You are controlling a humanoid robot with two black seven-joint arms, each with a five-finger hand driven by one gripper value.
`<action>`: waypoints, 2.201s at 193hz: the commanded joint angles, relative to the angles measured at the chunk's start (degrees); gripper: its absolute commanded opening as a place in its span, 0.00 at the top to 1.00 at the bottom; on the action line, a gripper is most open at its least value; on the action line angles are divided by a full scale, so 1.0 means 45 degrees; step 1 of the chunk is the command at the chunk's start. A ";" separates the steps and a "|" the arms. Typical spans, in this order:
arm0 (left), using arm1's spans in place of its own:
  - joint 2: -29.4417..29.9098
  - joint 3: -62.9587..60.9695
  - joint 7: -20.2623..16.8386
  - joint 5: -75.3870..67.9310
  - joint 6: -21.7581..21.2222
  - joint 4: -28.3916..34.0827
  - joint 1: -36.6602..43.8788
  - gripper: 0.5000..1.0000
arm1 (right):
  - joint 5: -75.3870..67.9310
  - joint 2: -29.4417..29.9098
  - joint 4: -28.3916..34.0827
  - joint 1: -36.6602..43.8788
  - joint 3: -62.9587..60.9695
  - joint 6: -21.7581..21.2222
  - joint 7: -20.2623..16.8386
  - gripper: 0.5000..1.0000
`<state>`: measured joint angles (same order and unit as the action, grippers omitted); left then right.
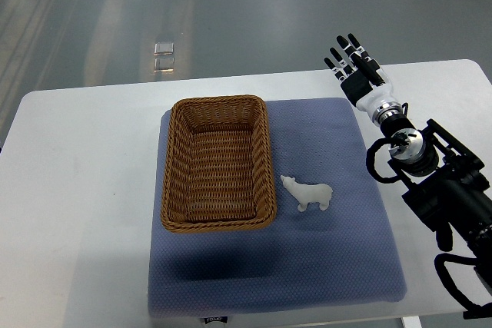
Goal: Place white bear in brown basket with right hand
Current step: 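Raise the right hand and swing it over the mat toward the bear, then lower the right hand down onto the white polar bear figurine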
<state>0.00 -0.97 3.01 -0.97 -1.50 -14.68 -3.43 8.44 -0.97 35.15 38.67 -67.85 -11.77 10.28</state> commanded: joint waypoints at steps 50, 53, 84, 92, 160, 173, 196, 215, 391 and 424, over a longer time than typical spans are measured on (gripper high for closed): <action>0.0000 0.0000 -0.0005 0.0020 -0.0019 0.0000 0.0000 0.00 | 0.0000 0.0020 0.0098 0.0000 0.0078 -0.0001 0.0000 0.15; 0.0000 0.0000 -0.0005 0.0020 -0.0019 0.0000 0.0000 0.00 | 0.0000 0.0020 0.0118 0.0000 0.0098 -0.0001 -0.0019 0.15; 0.0000 0.0000 -0.0005 0.0020 -0.0019 0.0000 0.0000 0.00 | 0.0176 -0.0058 0.0254 0.0019 0.0156 -0.0157 -0.0078 0.15; 0.0000 0.0000 -0.0005 0.0020 -0.0019 0.0000 0.0000 0.00 | 0.0215 -0.0136 0.0410 0.0019 0.0176 -0.0176 -0.0097 0.15; 0.0000 0.0000 -0.0005 0.0001 0.0001 0.0000 0.0000 0.00 | 0.3887 -0.3027 0.2637 0.0547 0.3301 -0.0196 -0.0351 0.15; 0.0000 -0.0020 -0.0005 -0.0038 0.0020 -0.0019 0.0000 0.00 | 0.5098 -0.3691 0.3086 0.0859 0.3887 -0.0294 -0.0742 0.15; 0.0000 -0.0020 -0.0005 -0.0058 0.0020 -0.0019 0.0000 0.00 | 0.7812 -0.4941 0.3946 0.1660 0.5254 -0.1055 -0.1660 0.15; 0.0000 -0.0020 -0.0005 -0.0058 0.0020 -0.0019 -0.0039 0.00 | 0.9628 -0.6267 0.4473 0.2967 0.6932 -0.2206 -0.2421 0.15; 0.0000 0.0000 -0.0005 -0.0038 0.0020 0.0000 -0.0098 0.00 | 0.8242 -1.0742 1.0430 0.7247 1.2403 -0.4494 -0.5000 0.16; 0.0000 0.0000 -0.0005 -0.0019 0.0020 0.0059 -0.0098 0.00 | 0.8320 -0.9941 1.0430 0.5703 1.1973 -0.3419 -0.5000 0.16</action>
<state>0.00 -0.96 2.99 -1.11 -1.40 -14.63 -3.87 45.72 -47.40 82.08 68.19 -12.85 -29.32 -12.23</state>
